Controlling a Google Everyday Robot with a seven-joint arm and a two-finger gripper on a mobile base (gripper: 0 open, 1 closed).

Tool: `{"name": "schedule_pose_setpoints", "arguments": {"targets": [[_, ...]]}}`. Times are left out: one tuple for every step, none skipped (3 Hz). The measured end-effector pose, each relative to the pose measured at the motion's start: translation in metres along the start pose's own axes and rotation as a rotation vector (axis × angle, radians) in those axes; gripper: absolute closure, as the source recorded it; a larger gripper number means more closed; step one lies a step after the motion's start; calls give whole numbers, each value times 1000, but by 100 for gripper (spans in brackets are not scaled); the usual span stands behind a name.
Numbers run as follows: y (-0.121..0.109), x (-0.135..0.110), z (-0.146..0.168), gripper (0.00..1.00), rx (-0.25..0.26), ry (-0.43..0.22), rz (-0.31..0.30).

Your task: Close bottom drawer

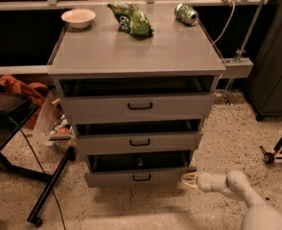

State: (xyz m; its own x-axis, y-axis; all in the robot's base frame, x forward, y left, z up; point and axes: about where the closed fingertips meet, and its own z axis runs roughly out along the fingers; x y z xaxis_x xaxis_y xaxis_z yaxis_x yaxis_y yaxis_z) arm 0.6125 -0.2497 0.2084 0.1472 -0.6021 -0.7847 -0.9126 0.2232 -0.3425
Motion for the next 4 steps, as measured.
{"name": "schedule_pose_setpoints", "arguments": {"targets": [[3, 10, 30, 73, -93, 11, 37], [-2, 11, 48, 49, -133, 16, 45], [-13, 18, 53, 26, -87, 49, 94], [-23, 28, 57, 3, 7, 100, 147]]}}
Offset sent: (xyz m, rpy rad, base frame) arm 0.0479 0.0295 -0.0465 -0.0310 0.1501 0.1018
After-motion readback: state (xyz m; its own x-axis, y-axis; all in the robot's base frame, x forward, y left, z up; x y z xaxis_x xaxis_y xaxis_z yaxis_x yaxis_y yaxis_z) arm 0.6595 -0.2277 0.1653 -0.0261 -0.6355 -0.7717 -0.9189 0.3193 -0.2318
